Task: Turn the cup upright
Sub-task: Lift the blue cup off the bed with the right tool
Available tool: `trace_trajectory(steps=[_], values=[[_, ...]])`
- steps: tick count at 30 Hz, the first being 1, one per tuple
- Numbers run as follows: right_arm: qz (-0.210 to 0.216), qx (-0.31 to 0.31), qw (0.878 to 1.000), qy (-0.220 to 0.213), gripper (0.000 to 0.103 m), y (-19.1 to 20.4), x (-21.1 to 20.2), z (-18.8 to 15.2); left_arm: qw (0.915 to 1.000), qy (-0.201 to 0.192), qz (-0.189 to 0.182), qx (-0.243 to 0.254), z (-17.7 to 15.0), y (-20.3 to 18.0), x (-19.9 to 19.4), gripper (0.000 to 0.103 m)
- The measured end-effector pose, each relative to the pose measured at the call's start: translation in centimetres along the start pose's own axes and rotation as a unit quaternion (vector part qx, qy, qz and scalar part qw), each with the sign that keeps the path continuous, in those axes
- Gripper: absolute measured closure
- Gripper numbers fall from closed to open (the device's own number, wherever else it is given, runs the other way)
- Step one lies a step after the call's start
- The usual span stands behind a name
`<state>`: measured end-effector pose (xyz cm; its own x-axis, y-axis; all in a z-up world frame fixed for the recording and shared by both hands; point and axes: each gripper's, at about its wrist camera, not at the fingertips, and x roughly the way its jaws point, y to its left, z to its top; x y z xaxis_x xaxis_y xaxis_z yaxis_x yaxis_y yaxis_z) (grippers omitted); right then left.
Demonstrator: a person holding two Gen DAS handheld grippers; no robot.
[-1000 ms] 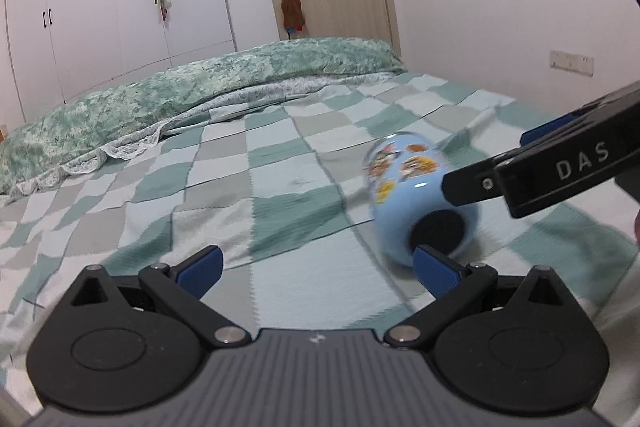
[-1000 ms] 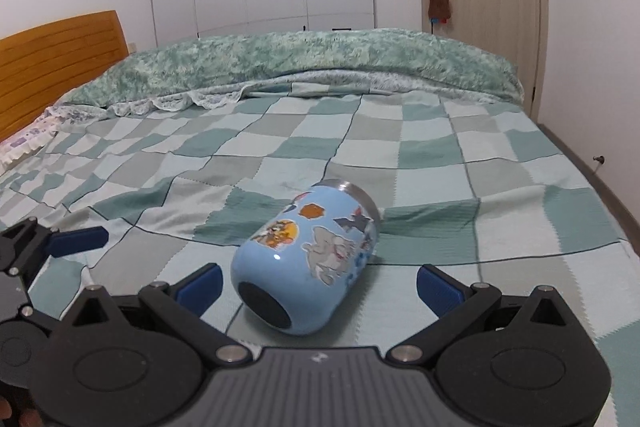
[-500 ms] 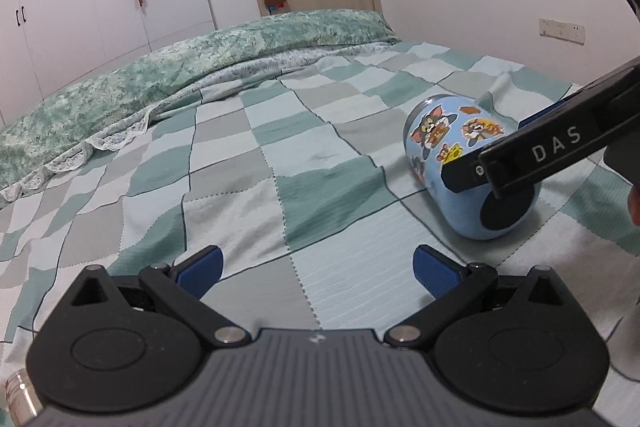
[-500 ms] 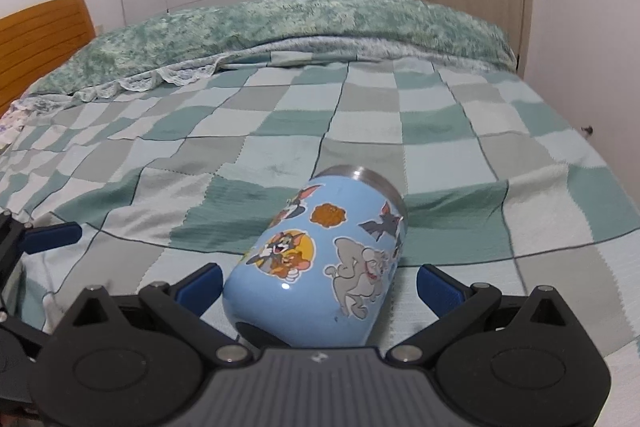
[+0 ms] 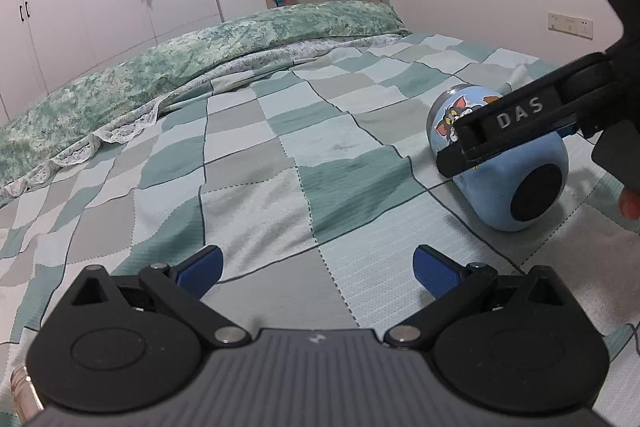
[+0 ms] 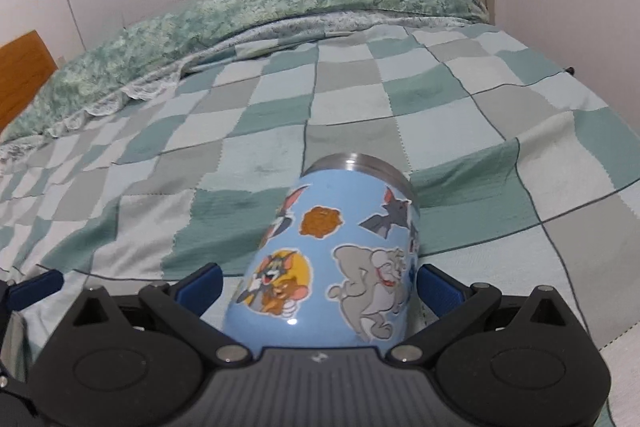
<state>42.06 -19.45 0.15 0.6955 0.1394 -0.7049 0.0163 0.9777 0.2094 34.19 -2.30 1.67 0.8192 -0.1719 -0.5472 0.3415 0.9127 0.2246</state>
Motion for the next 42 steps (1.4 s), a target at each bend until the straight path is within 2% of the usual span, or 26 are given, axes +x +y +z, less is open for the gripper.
trace_trajectory(steps=[2,8,15,25,31,37,42], values=[[0.003,0.015,1.000,0.024,0.010,-0.3,0.8,0.0,1.0000,0.001,0.001,0.002,0.0,-0.1,0.1,0.000],[0.030,0.037,0.999,0.012,0.017,-1.3,-0.1,-0.7,1.0000,-0.003,-0.001,0.003,0.0,0.0,-0.4,0.000],[0.055,0.047,0.997,-0.013,0.018,-2.1,-2.9,-1.9,1.0000,-0.008,-0.002,-0.006,0.0,-0.1,-3.0,0.000],[0.083,0.024,0.995,-0.044,0.019,-1.4,-8.8,-5.0,0.9997,-0.023,0.002,-0.012,-0.7,-1.9,-10.2,0.000],[0.096,-0.009,0.993,-0.071,0.020,0.3,-13.4,-8.1,0.9992,-0.033,0.004,-0.021,-2.0,-3.0,-15.2,0.000],[0.093,-0.080,0.987,-0.104,0.020,3.0,-17.5,-12.9,0.9986,-0.033,0.014,-0.040,-4.7,-3.3,-19.5,0.000],[0.106,-0.113,0.983,-0.100,0.020,4.5,-19.8,-17.3,0.9968,-0.014,0.031,-0.072,-8.2,-2.3,-22.2,0.000]])
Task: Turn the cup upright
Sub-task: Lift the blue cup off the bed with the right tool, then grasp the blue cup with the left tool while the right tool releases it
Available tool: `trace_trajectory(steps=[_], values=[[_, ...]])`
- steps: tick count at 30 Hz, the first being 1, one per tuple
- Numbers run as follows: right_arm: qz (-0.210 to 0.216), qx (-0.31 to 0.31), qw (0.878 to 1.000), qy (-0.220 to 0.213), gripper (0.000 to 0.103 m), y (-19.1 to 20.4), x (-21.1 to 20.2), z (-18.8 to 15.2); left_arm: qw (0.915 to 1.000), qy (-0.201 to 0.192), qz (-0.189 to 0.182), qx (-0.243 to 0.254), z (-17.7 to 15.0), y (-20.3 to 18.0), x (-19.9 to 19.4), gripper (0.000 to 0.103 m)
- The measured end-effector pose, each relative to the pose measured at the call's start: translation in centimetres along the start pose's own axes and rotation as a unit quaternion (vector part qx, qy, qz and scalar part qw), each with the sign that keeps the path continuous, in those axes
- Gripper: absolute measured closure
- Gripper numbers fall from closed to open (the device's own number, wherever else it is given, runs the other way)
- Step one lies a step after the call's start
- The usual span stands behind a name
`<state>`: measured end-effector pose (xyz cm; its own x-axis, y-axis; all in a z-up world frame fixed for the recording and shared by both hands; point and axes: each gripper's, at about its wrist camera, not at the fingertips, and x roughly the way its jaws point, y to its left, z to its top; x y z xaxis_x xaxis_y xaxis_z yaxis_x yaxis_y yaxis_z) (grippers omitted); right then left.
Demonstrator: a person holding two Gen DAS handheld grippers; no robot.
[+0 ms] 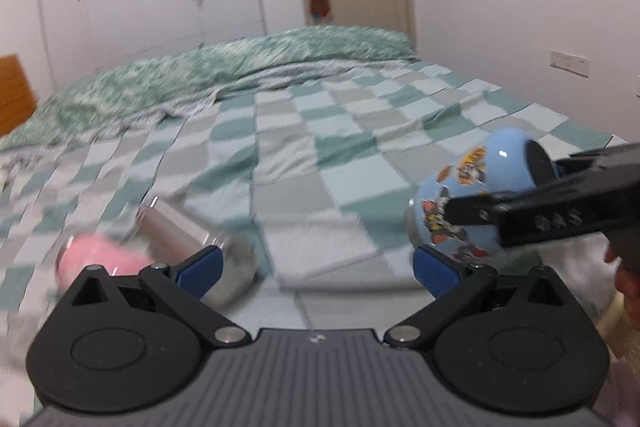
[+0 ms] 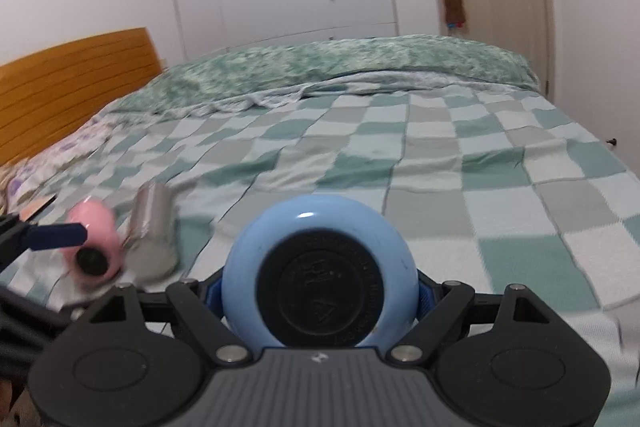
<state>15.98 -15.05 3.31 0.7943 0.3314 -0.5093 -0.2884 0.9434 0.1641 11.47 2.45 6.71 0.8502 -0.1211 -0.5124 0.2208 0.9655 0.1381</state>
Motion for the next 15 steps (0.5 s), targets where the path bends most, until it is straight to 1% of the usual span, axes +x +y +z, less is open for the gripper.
trace_trajectory(steps=[4,7,10,12,14,15], values=[[-0.003,-0.038,0.999,-0.001,0.020,3.0,-1.9,-2.9,0.9997,0.008,0.018,-0.015,-2.3,0.9,-2.1,0.000],[-0.004,-0.043,0.999,0.020,0.020,4.5,-2.3,-4.1,0.9989,0.012,0.034,-0.031,-3.7,1.5,-3.5,0.000],[0.003,-0.037,0.999,0.039,0.019,5.0,-2.3,-4.8,0.9978,0.013,0.042,-0.050,-4.6,2.0,-4.6,0.000],[0.016,-0.029,0.998,0.045,0.016,4.9,-2.7,-4.9,0.9971,0.012,0.048,-0.058,-5.1,2.1,-5.3,0.000],[0.020,-0.025,0.999,0.036,0.003,4.9,-3.3,-4.7,0.9965,0.014,0.051,-0.064,-5.5,2.2,-5.7,0.000],[0.023,-0.024,0.999,0.031,0.001,4.8,-3.6,-4.4,0.9963,0.015,0.051,-0.067,-5.6,2.1,-5.9,0.000]])
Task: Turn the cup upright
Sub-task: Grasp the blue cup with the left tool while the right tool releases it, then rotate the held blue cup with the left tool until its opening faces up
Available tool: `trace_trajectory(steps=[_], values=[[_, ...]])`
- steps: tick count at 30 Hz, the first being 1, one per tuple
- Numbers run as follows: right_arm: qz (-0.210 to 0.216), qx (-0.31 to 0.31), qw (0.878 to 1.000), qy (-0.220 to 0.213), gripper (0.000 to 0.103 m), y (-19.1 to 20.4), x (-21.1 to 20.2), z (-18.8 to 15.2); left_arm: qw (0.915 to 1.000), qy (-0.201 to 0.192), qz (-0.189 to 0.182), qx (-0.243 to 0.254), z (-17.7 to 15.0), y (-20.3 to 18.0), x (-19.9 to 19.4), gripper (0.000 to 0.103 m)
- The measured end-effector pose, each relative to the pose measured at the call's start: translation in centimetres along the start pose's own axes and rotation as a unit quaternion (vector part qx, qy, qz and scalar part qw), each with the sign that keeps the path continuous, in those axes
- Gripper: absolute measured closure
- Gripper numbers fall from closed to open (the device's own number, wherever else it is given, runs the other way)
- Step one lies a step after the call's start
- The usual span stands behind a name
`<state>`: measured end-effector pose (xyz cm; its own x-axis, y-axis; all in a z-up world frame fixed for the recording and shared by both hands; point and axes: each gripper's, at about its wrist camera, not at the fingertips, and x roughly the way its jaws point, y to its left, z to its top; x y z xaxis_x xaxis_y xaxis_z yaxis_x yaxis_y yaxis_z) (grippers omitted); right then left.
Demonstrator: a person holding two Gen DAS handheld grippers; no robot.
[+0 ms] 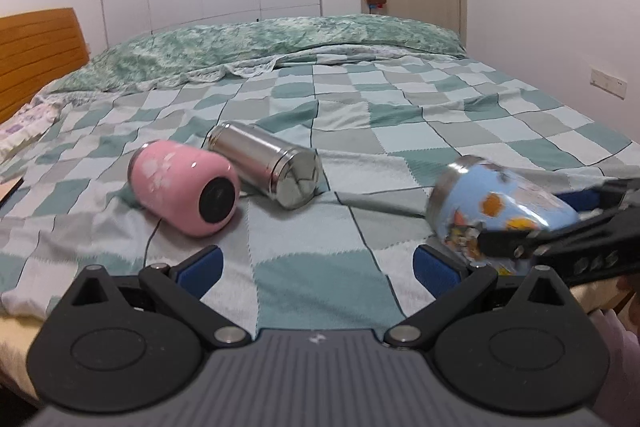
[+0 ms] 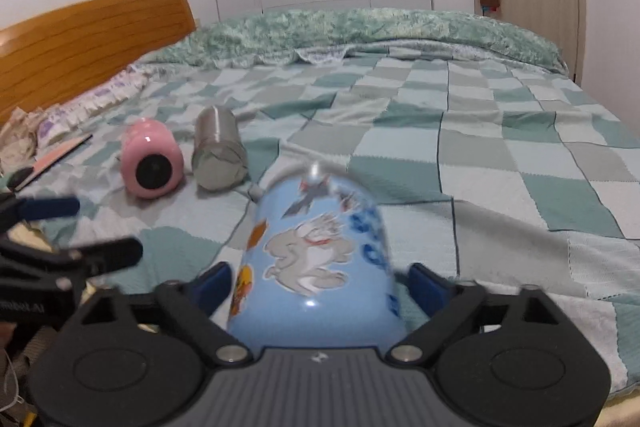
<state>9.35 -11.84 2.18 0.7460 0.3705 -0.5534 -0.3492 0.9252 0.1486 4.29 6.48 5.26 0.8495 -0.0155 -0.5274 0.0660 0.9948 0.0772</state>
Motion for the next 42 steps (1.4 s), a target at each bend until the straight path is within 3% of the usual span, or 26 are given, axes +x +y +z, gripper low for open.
trace_trajectory(steps=[7,12,16,22,26,33,35,42], values=[[0.021,0.029,0.998,-0.053,0.000,-3.3,-3.9,1.8,0.9998,0.012,-0.015,-0.009,0.4,-1.3,-0.2,0.000],[-0.011,0.031,0.997,-0.074,0.000,-6.9,-5.1,2.4,0.9970,0.032,-0.051,-0.048,1.7,-2.5,0.8,0.000],[-0.041,0.019,0.996,-0.078,0.000,-9.4,-5.3,2.1,0.9901,0.060,-0.090,-0.090,3.4,-3.9,2.0,0.000],[-0.047,0.016,0.996,-0.070,0.000,-11.7,-4.6,1.4,0.9769,0.108,-0.117,-0.143,5.2,-5.8,5.4,0.000],[-0.043,0.010,0.997,-0.062,0.000,-12.3,-4.0,1.3,0.9670,0.158,-0.104,-0.171,5.7,-7.0,8.7,0.000],[-0.043,0.007,0.998,-0.051,0.000,-13.5,-2.9,1.3,0.9329,0.245,-0.116,-0.237,4.9,-7.6,13.3,0.002],[-0.043,0.010,0.998,-0.053,0.000,-13.9,-2.9,1.3,0.9340,0.238,-0.118,-0.239,4.9,-7.8,13.3,0.010],[-0.047,0.026,0.997,-0.056,0.000,-14.9,-3.3,0.7,0.9484,0.210,-0.106,-0.213,5.4,-8.8,11.9,0.011]])
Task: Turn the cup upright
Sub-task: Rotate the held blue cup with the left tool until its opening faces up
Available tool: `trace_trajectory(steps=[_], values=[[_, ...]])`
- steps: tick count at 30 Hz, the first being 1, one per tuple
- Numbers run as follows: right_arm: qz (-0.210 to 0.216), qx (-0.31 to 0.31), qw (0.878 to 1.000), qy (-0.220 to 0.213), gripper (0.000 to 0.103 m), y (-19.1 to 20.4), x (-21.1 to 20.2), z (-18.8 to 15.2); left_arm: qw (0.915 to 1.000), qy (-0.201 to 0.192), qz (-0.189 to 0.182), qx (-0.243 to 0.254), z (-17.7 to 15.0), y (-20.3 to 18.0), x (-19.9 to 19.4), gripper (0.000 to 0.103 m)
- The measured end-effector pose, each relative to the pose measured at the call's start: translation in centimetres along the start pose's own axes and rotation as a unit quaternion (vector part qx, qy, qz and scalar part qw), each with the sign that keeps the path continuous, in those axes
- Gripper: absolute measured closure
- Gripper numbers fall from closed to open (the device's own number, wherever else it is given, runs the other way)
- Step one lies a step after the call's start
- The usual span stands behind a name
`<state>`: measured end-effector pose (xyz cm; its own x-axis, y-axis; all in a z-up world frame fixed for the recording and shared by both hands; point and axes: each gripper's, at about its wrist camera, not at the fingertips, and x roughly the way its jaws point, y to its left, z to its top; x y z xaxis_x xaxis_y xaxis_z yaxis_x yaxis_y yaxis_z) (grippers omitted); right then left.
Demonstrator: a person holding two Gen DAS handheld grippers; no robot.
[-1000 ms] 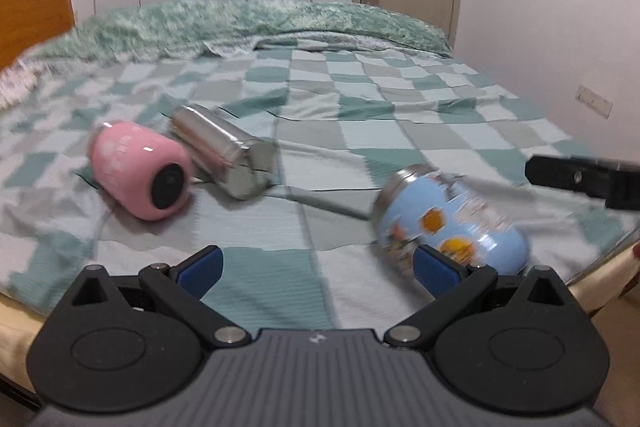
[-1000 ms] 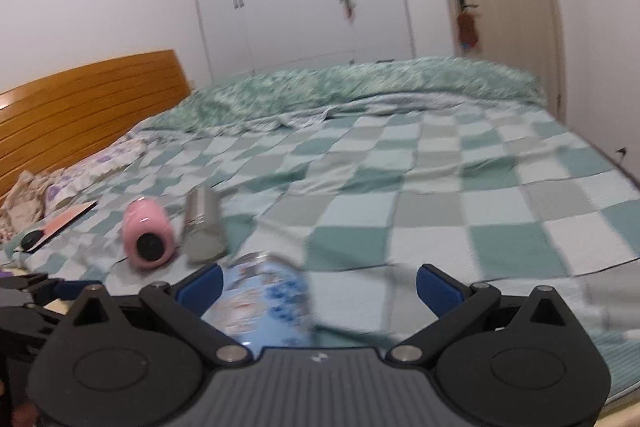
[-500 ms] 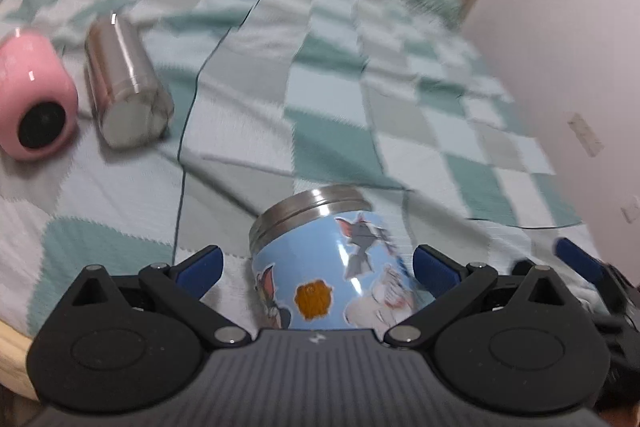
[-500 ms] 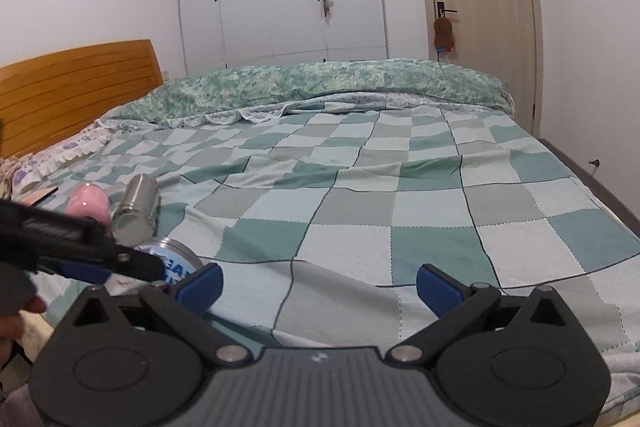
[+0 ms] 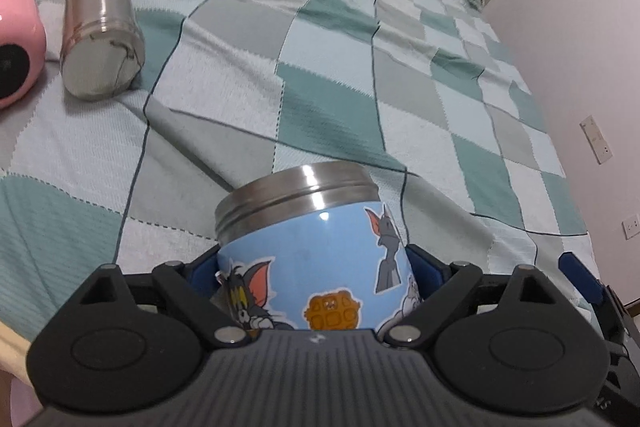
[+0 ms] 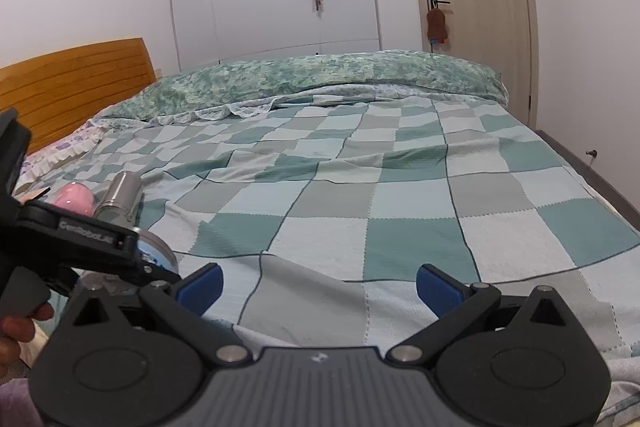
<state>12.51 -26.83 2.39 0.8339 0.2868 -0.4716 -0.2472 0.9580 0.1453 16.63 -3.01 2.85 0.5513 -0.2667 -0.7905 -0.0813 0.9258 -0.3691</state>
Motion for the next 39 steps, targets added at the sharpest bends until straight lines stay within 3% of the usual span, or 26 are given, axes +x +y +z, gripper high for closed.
trace_trajectory(steps=[6,15,19,21,26,31,37,39], values=[[0.001,0.016,1.000,-0.003,0.000,-0.4,-0.3,-0.7,0.9964,-0.063,-0.013,0.056,-1.1,-1.1,-2.9,0.014],[0.006,0.039,0.999,-0.006,0.000,-0.8,0.2,-1.8,0.9817,-0.139,-0.022,0.128,-2.7,-2.8,-5.8,0.018],[0.007,0.041,0.999,-0.013,0.000,-0.8,0.3,-1.7,0.9756,-0.169,-0.023,0.138,-2.3,-3.0,-6.4,0.018],[0.006,0.042,0.999,-0.017,0.000,-0.8,0.3,-1.6,0.9706,-0.189,-0.021,0.147,-2.0,-3.3,-6.8,0.018],[0.006,0.047,0.998,-0.031,0.000,-0.7,0.5,-1.1,0.9478,-0.255,0.012,0.191,-0.8,-5.0,-6.9,0.018],[0.008,0.047,0.998,-0.037,0.000,-0.6,1.1,-1.1,0.9380,-0.274,0.040,0.208,0.3,-5.7,-4.7,0.018],[0.006,0.050,0.998,-0.028,0.000,-0.7,2.4,-1.5,0.9478,-0.228,0.065,0.213,0.9,-4.9,0.7,0.018],[0.007,0.052,0.998,-0.026,0.000,-0.8,2.5,-1.6,0.9402,-0.252,0.059,0.221,0.4,-4.4,1.1,0.018]])
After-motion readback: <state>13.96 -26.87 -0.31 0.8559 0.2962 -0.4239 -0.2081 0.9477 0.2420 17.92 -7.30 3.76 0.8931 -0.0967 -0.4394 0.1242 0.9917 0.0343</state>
